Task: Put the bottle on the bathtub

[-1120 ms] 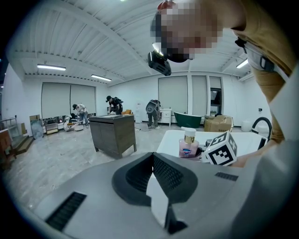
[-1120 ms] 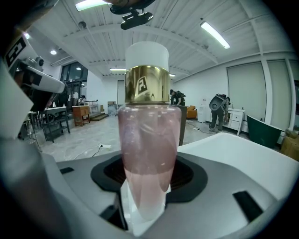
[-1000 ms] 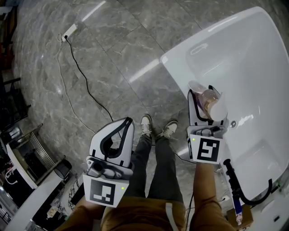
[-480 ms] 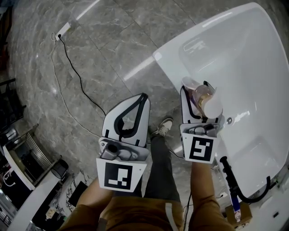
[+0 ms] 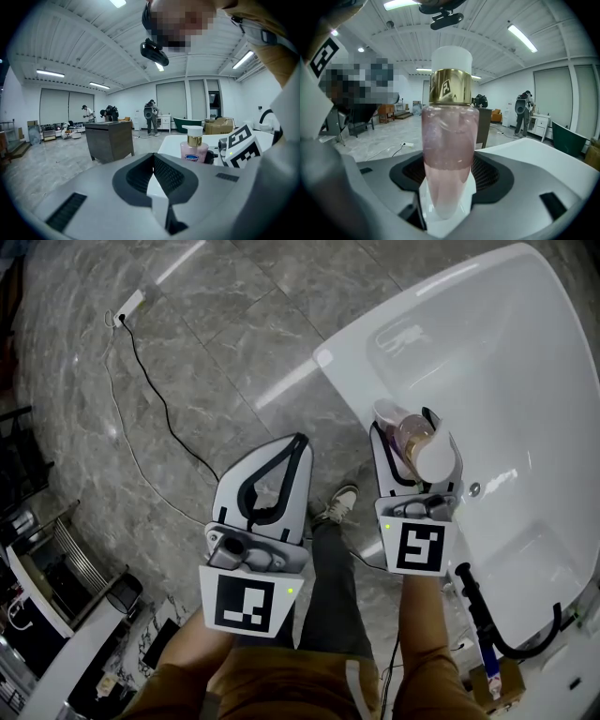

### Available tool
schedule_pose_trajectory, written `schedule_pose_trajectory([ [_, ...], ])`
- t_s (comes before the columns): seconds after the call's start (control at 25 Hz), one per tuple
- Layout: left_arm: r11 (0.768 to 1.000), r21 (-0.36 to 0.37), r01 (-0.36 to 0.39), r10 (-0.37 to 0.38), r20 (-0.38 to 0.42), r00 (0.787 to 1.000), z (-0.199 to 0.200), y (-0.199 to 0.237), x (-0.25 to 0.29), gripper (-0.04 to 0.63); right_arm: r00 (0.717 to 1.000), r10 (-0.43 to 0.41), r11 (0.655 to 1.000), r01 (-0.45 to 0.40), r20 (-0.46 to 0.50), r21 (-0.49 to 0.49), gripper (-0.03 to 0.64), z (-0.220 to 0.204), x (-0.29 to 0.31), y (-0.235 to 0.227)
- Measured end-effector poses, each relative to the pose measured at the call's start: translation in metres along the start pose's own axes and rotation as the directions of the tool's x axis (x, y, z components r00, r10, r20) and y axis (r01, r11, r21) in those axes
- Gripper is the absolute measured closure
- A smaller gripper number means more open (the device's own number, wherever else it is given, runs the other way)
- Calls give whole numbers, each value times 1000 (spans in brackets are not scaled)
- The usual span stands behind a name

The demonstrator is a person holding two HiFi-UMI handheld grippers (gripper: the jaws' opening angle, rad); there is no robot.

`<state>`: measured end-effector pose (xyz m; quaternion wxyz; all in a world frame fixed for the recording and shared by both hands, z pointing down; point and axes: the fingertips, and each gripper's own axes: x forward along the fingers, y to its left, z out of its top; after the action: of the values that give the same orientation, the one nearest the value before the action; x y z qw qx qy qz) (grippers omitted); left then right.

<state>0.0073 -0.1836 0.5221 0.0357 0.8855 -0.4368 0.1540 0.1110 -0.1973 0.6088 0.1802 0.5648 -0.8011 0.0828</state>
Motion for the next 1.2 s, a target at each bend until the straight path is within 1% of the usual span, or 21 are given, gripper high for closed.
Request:
schedule_pose_trajectory([
  [0.16,1000,5,18,-18,-15,1000,-4,-2,1,588,1000,13,1000,-13,-14,-23,348,-3,-6,0],
  [0.4,999,7,41,-41,-13,999,-3,-6,1,588,1000,-13,999,13,-9,-30,348,3,-21,-3],
  [0.64,997,18,69,-69,7,998,8,-16,-7,588,999,-48,998,48,-10,-49,350,9,-39,-5],
  [0.88,994,31,101,-101,28,994,22,-25,-20,588,997,-75,997,75,-6,-9,359,16,-56,-5],
  [1.08,991,39,126,-127,42,991,32,-31,-34,588,994,-106,994,106,-7,-14,427,25,-73,-1],
  [1.16,990,42,137,-139,48,989,38,-34,-40,588,993,-120,993,120,-19,-16,477,26,-80,1],
  [1.2,989,45,143,-145,53,988,41,-36,-43,588,992,-126,992,125,-27,-15,517,27,-83,2],
])
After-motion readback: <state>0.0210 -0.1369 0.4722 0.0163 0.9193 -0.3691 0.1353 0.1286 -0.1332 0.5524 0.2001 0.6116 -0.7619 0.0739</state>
